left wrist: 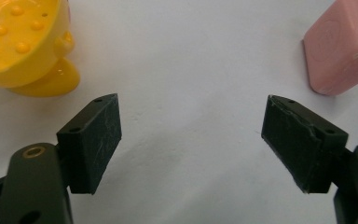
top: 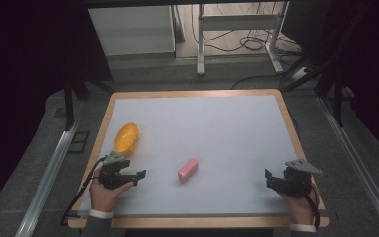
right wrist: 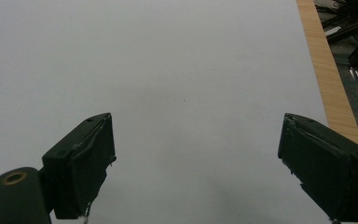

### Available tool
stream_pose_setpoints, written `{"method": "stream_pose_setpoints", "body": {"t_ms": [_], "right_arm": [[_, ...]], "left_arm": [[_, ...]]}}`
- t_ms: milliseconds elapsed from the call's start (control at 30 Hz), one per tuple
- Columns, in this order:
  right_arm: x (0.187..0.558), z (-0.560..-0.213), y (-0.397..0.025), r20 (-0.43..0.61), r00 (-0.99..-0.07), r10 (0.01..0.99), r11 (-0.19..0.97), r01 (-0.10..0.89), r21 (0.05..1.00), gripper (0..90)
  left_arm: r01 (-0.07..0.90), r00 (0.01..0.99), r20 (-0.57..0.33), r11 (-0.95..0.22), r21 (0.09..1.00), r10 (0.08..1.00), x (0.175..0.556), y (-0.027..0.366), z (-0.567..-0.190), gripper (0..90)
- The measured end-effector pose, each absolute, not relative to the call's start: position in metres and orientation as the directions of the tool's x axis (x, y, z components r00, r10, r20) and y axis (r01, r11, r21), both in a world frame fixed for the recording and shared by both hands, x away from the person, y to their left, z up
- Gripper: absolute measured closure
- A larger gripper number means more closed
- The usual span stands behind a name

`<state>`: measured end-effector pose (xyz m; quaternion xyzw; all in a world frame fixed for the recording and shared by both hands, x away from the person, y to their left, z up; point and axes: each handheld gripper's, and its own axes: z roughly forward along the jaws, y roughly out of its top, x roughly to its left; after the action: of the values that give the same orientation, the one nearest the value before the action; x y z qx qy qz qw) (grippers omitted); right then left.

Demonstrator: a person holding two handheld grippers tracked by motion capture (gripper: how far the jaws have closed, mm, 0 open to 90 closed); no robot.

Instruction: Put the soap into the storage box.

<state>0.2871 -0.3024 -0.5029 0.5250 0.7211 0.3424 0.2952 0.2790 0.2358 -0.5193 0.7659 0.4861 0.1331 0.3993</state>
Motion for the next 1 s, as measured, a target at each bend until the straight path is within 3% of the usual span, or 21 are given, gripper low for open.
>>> {"method": "stream_pose_setpoints", "body": {"t_ms": [1000], "right_arm": [[0.289,-0.505,-0.298,-0.079,-0.304,0.949,0.246,0.564,0.788,10.5]], "left_arm": [[0.624,0.503,-0.175,-0.216,0.751,0.846,0.272,0.244,-0.504,22.4]]}}
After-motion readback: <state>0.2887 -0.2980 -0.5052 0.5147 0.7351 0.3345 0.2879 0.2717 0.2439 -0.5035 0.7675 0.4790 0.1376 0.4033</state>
